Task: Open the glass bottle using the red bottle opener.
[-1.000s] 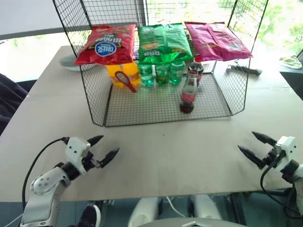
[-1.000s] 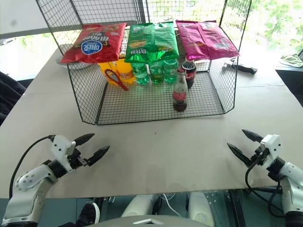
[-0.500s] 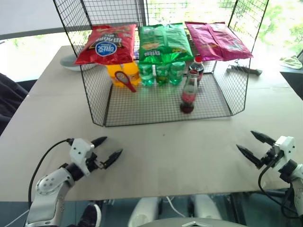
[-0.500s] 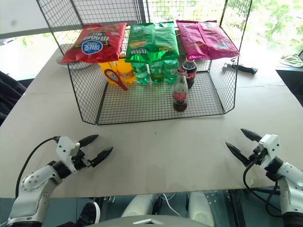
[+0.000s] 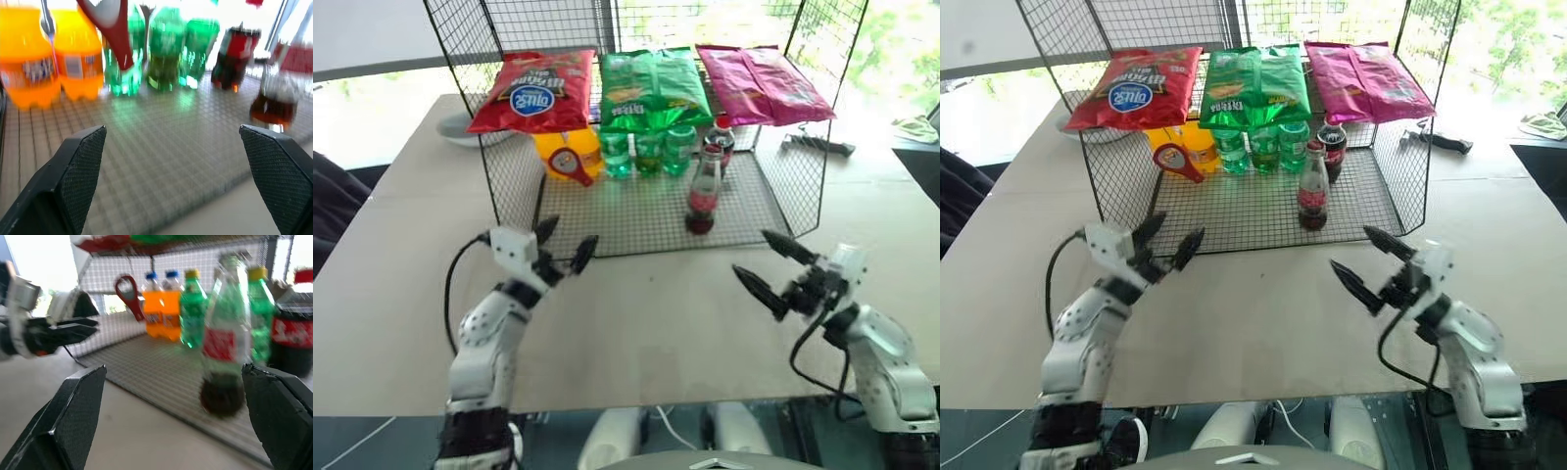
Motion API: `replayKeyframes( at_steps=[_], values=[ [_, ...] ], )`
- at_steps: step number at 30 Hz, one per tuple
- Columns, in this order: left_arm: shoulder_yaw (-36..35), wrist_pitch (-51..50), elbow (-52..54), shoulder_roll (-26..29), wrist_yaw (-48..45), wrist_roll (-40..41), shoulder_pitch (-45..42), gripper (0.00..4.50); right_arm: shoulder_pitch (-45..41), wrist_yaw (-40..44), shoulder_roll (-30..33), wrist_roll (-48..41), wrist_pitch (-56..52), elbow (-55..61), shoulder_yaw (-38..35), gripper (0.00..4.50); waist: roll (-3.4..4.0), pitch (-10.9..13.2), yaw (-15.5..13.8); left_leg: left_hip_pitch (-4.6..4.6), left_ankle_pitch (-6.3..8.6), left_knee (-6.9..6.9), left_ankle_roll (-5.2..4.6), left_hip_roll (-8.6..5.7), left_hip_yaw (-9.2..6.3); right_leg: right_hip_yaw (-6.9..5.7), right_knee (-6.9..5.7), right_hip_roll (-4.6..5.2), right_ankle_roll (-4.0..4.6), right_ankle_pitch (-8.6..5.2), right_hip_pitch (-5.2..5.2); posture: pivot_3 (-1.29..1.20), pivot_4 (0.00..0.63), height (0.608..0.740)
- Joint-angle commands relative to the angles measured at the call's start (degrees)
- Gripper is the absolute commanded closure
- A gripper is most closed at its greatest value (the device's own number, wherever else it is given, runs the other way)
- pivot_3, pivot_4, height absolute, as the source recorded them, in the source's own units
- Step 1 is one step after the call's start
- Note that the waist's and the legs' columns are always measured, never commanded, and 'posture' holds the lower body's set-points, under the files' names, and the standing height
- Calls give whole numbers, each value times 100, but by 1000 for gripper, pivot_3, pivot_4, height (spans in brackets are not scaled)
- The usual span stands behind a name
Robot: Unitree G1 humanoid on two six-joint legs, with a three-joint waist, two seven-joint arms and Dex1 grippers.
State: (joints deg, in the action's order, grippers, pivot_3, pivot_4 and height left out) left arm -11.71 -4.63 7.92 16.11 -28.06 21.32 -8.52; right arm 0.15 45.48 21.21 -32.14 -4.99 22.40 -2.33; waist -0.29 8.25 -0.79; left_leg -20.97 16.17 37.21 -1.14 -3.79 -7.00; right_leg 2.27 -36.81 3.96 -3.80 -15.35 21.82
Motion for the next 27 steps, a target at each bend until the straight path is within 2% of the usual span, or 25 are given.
replayKeyframes(
  at_steps=[1, 5, 13, 16, 23, 24, 27],
  values=[
    [-160, 223, -69, -54, 547, -239, -438, 0, -255, -333, -73, -217, -318, 602, 125, 53, -7, -4, 4, 0, 0, 0, 1, -1, 1, -3, 0, -1, 0, 0, 0, 0, 150, 740],
    [-250, 397, -626, -78, 920, -391, -1060, 0, -522, -507, -186, -274, -474, 786, 256, 53, -13, -1, 8, -6, -1, 0, 0, -5, 6, 1, 5, -5, 0, 0, 6, 0, 150, 740],
    [-124, 683, -1423, -34, 703, -403, -1751, 0, -588, -581, -224, -262, -516, 885, 322, 53, -21, 1, 9, -33, -2, 8, 1, -5, 6, 0, 1, -27, 0, 0, 35, 0, 150, 740],
    [-16, 717, -1513, -6, 373, -312, -1856, 746, -527, -623, -274, -230, -488, 931, 380, 0, -21, 1, 13, -33, -2, 8, 1, -4, 6, 1, -2, -27, 0, 0, 38, 0, 150, 740],
    [-13, 673, -1442, -19, 310, -285, -1742, 4217, -488, -665, -323, -183, -442, 934, 390, 0, -21, 1, 17, -37, -3, 10, 1, -3, 7, 4, -5, -27, 0, 0, 44, 0, 150, 740],
    [-15, 659, -1421, -20, 317, -277, -1726, 4461, -492, -663, -328, -178, -437, 926, 390, 0, -21, 1, 16, -37, -3, 10, 1, -3, 7, 4, -6, -26, 0, 0, 44, 0, 150, 740],
    [-80, 536, -1289, -53, 383, -152, -1689, 4461, -506, -658, -340, -163, -427, 909, 393, 0, -22, 1, 16, -37, -3, 10, 2, -2, 7, 4, -6, -27, 1, 0, 44, 0, 150, 740]
  ],
)
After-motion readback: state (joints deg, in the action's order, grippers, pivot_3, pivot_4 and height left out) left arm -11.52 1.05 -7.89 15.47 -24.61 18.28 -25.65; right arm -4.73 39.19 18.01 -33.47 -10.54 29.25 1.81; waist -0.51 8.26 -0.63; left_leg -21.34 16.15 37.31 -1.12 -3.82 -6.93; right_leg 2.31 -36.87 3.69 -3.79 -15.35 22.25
